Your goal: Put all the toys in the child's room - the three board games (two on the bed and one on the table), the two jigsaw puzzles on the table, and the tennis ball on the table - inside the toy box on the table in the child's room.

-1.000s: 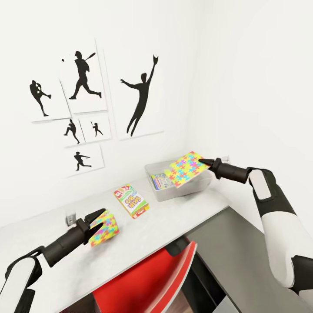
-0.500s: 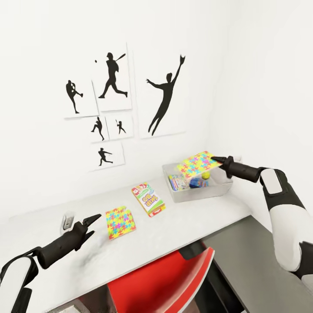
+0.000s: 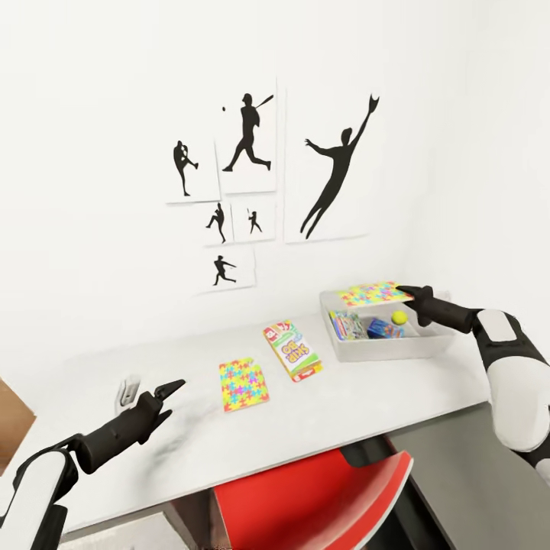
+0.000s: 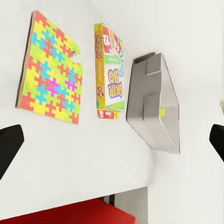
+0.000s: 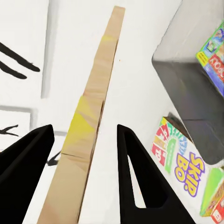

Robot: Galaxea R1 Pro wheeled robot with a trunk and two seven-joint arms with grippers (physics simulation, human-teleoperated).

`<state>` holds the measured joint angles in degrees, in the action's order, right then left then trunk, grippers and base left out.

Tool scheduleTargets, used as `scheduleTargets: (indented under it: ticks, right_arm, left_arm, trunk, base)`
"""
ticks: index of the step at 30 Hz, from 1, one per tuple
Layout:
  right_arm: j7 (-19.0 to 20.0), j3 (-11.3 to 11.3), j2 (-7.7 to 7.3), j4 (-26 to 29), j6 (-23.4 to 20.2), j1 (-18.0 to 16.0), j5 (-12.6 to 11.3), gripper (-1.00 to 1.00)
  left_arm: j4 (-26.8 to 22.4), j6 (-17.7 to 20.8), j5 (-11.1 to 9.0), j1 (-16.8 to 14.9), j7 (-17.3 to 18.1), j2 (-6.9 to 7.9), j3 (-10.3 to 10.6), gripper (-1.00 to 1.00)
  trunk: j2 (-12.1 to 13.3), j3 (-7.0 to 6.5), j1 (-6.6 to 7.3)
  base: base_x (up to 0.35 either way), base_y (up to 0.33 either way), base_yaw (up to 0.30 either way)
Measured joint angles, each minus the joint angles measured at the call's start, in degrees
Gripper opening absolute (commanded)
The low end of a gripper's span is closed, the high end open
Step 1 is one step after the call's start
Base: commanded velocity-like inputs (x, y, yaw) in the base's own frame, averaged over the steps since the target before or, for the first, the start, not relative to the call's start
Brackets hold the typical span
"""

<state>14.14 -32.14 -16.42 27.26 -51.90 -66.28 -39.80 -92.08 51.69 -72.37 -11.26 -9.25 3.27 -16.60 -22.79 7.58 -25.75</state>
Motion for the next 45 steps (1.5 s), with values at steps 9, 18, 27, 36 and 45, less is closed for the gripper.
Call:
scheduleTargets:
  ticks: [9,18,27,36,45]
  right_arm:
    - [-6.7,-5.1,-0.79,0.2,7.6,0.6,-0.2,-1.00]
    - [-7.5,-5.1,-3.25,-0.2,7.8,0.7,0.0,-1.00]
    - [-13.7,-5.2,-3.35,-0.2,6.0,0.7,0.2,-1.00]
    - [-15.7,-5.3,-3.24,-0.2,1.8,0.6,0.2,-1.00]
    - [-15.7,-5.2,-3.05,0.0,1.1,0.6,0.2,-1.00]
  left_arm:
    - [0.0,0.1,0.0,0.0,0.2,-0.57,0.0,1.00]
    - [0.0,0.1,0.0,0.0,0.3,-0.70,0.0,1.00]
    - [0.0,0.2,0.0,0.1,0.5,-0.64,0.0,1.00]
    - [0.0,0.2,0.0,0.1,0.5,-0.63,0.0,1.00]
    - [0.0,0.2,0.0,0.2,0.5,-0.63,-0.1,1.00]
  trunk:
    - [0.0,0.02,0.00]
    - [0.0,0.02,0.00]
    - [0.0,0.02,0.00]
    - [0.0,0.02,0.00]
    - [0.0,0.02,0.02]
  base:
    - [0.000,0.000,0.140]
    - [0.022,0.000,0.008]
    - [0.002,0.000,0.000]
    - [0.000,0.000,0.000]
    - [0.068,0.000,0.042]
